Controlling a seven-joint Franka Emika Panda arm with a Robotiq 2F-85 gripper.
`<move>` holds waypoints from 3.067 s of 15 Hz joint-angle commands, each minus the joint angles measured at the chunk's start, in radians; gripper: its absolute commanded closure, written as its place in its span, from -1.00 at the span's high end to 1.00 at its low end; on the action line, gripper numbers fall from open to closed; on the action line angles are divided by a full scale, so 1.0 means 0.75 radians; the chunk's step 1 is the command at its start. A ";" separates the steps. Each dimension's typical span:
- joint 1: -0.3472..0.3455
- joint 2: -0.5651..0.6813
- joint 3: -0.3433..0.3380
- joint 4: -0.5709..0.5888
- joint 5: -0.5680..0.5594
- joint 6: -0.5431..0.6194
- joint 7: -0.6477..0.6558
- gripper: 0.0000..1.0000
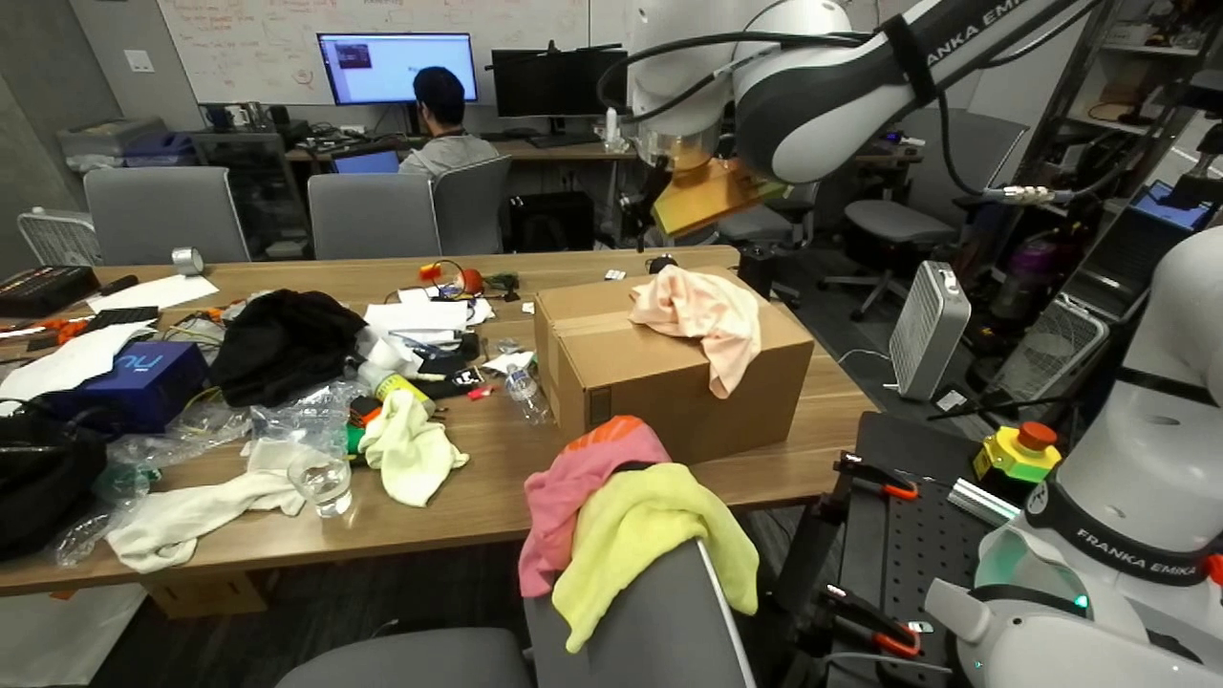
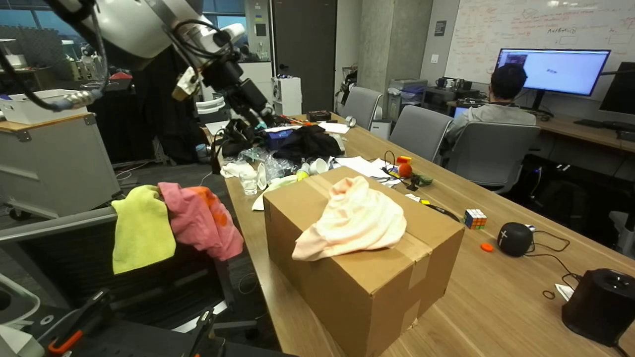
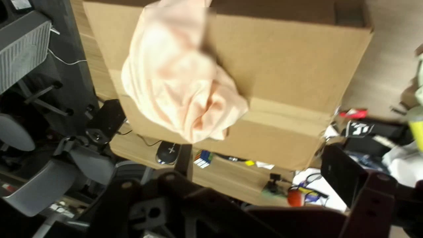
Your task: Move the peach shirt, the green towel and the pink shirt on the top of the box
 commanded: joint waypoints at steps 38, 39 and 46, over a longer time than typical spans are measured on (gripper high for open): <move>0.311 0.122 0.407 -0.422 0.417 0.594 -0.755 1.00; 0.299 0.125 0.401 -0.412 0.359 0.597 -0.707 1.00; 0.244 0.144 0.395 -0.392 0.101 0.587 -0.491 0.17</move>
